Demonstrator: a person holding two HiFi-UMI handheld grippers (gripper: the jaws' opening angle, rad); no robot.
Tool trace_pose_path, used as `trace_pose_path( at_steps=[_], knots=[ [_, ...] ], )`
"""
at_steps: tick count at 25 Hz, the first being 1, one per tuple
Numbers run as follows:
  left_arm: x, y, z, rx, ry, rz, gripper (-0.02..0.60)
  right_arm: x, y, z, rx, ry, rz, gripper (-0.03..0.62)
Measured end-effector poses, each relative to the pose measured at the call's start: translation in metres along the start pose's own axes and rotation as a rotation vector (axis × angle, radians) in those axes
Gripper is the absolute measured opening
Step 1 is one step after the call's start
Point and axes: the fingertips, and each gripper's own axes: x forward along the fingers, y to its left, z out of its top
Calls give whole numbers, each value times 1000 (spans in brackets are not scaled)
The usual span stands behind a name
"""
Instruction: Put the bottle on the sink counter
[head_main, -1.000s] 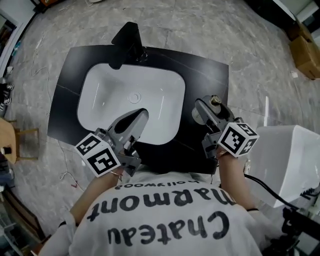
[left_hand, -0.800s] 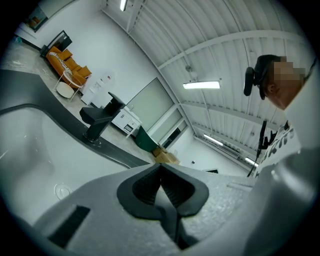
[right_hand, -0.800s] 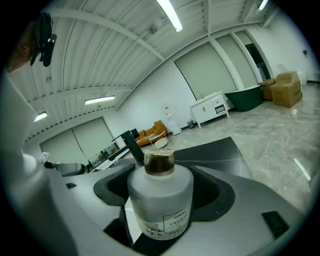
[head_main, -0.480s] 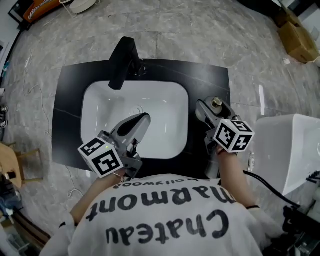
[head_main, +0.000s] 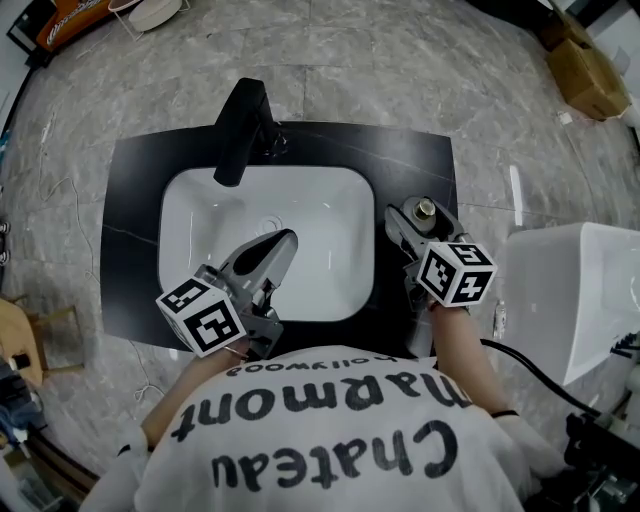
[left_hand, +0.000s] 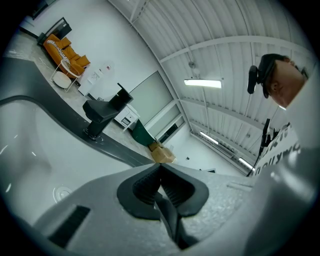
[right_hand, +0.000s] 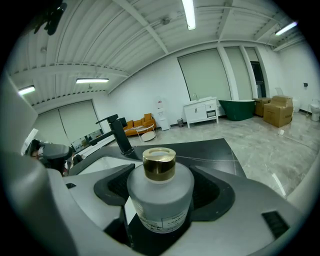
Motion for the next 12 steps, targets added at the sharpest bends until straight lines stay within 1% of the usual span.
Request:
trace_pose_path(
  at_steps=[5,12],
  knots=[
    [-3,-4,-2,-2,-6,2,15,-6,1,-2,-2,-4,7,344],
    [-9,-6,-6,2,-14,15,15,-7,6,-7,-53,12,17,344]
  ],
)
